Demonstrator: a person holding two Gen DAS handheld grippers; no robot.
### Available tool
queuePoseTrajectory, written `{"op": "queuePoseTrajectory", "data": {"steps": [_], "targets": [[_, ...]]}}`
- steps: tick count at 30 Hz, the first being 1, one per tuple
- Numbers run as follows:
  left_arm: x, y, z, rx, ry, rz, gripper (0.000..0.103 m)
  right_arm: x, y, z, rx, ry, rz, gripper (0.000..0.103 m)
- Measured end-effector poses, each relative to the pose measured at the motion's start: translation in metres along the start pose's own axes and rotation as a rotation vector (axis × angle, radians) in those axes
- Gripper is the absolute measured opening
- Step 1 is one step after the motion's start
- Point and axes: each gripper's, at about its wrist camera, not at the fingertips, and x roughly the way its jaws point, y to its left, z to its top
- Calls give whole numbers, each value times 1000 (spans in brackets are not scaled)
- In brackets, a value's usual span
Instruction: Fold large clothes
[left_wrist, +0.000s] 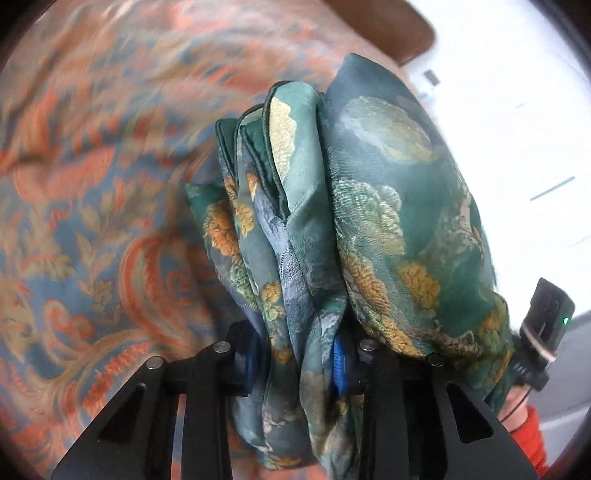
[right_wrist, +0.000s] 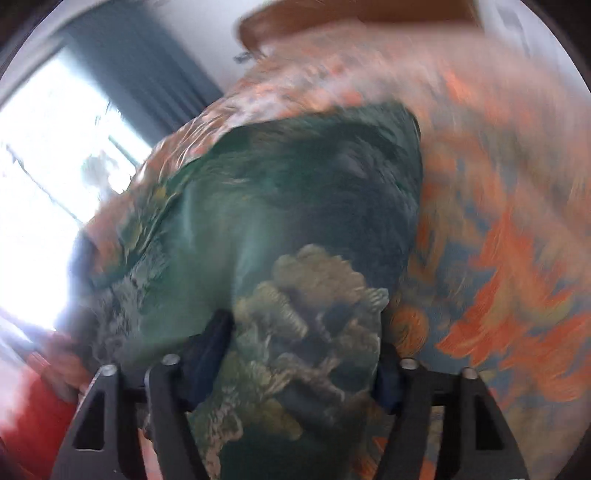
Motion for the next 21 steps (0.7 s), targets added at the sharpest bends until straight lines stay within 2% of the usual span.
{"op": "queuePoseTrajectory", "data": {"steps": [1, 5, 9, 13, 15, 17, 19, 21], "targets": [[-8, -11, 5, 24, -16, -9, 30, -12, 14, -3, -61, -38, -31, 61], [-25, -50, 35, 91, -79, -4, 30, -42, 36, 3, -133, -155, -55, 61], [-25, -72, 86, 106, -139, -11, 30, -58, 28, 38, -127, -267, -60, 61], [-3, -80, 133, 133, -172, 23, 31, -45, 11, 83, -112, -322, -73, 61], [23, -71, 138, 141, -162, 52, 35, -33, -2, 98, -85, -333, -77, 61], [53, -55, 143, 123, -123, 100, 44, -15, -24, 107, -41, -318, -80, 61], [88, -26, 138, 63, -63, 181, 50, 14, -54, 108, 42, -247, -75, 65], [86, -6, 121, 21, -71, 132, 56, 42, -81, 101, 145, -149, -85, 72]]}}
